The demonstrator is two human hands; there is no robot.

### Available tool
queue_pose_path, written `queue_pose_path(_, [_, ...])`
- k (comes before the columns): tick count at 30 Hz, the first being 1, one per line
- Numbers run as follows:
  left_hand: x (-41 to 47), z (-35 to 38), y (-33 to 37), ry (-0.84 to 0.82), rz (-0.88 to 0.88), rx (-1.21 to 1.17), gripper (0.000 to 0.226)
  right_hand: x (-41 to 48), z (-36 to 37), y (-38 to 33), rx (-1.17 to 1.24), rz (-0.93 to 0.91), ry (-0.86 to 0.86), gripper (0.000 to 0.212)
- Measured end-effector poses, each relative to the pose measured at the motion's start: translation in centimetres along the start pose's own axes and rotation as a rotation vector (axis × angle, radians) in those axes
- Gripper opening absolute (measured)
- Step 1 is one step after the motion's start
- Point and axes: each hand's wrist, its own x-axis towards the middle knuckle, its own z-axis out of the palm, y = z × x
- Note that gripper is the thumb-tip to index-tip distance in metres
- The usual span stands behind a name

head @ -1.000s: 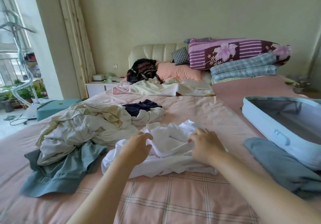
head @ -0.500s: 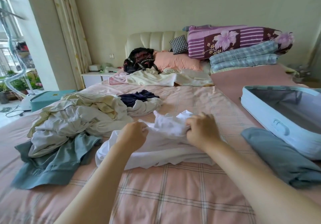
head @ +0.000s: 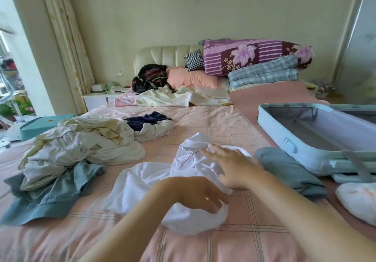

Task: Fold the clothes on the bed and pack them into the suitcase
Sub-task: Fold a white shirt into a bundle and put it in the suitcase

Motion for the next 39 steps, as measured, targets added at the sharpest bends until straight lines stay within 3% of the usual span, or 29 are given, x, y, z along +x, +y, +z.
queue_pose_path(3, [-0.2, -0.6, -0.9, 0.023, -0.007, -0.232, 0.034, 0.3, 1.7, 1.0, -0.033, 0.081, -0.073, 0.067])
queue_pose_path(6, [-0.3, -2.4, -3.2, 0.463, -0.066, -0.365, 0.032, 0.4, 1.8, 2.4, -0.127, 0.179, -0.075, 0.052])
queue_pose_path(8, [0.2, -3.6, -5.4, 0.748, -0.172, -0.207, 0.037, 0.8, 2.0, 3.1, -0.108, 0.267, -0.017, 0.039])
queue_pose_path(9, [0.6, -4.0, -6.6, 0.803, -0.239, -0.108, 0.041, 1.2, 2.2, 3.5, -0.04, 0.301, 0.019, 0.04])
queue_pose_path(12, [2.1, -4.2, -8.8, 0.628, -0.428, 0.063, 0.056, 2.1, 2.2, 4.1, 0.112, 0.342, 0.0, 0.051])
queue_pose_path(15, [3.7, -3.4, -9.7, 0.491, -0.463, 0.098, 0.06, 3.0, 2.1, 5.3, -0.102, 0.34, 0.143, 0.03])
queue_pose_path(17, [4.1, -3.7, -9.6, 0.591, -0.403, -0.002, 0.05, 3.0, 1.4, 7.1, -0.15, 0.488, 0.405, 0.028])
queue_pose_path(19, [4.0, -4.4, -9.3, 0.808, -0.347, -0.047, 0.03, 2.6, 1.0, 9.3, -0.06, 0.603, 0.584, 0.026])
queue_pose_path(22, [3.9, -5.3, -8.6, 1.039, -0.306, 0.011, 0.016, 2.2, 1.7, 10.1, 0.048, 0.591, 0.511, 0.04])
queue_pose_path(24, [4.2, -5.1, -8.3, 1.118, -0.241, -0.066, 0.015, 2.5, 2.5, 8.9, 0.127, 0.498, 0.443, 0.064])
queue_pose_path(25, [4.3, -4.8, -8.3, 1.147, -0.204, -0.11, 0.017, 2.7, 2.5, 8.0, 0.145, 0.41, 0.469, 0.066])
queue_pose_path(28, [3.9, -4.2, -7.6, 1.076, -0.132, -0.255, 0.035, 2.2, 1.9, 3.8, 0.224, 0.051, 0.485, 0.033])
queue_pose_path(30, [3.2, -3.4, -7.5, 0.988, -0.064, -0.216, 0.045, 1.3, 1.6, 0.9, 0.315, -0.067, 0.234, 0.035])
queue_pose_path(33, [1.7, -2.1, -7.8, 0.948, -0.012, 0.01, 0.041, 0.8, 2.5, -0.6, 0.158, -0.077, -0.027, 0.046])
queue_pose_path(36, [-0.3, -1.3, -7.6, 0.871, -0.078, 0.114, 0.013, -0.1, 1.4, 0.9, 0.178, 0.004, 0.038, 0.036])
queue_pose_path(39, [-1.5, -0.7, -6.7, 0.551, -0.173, 0.072, 0.028, -1.9, -1.0, 3.1, -0.285, 0.136, 0.062, 0.021])
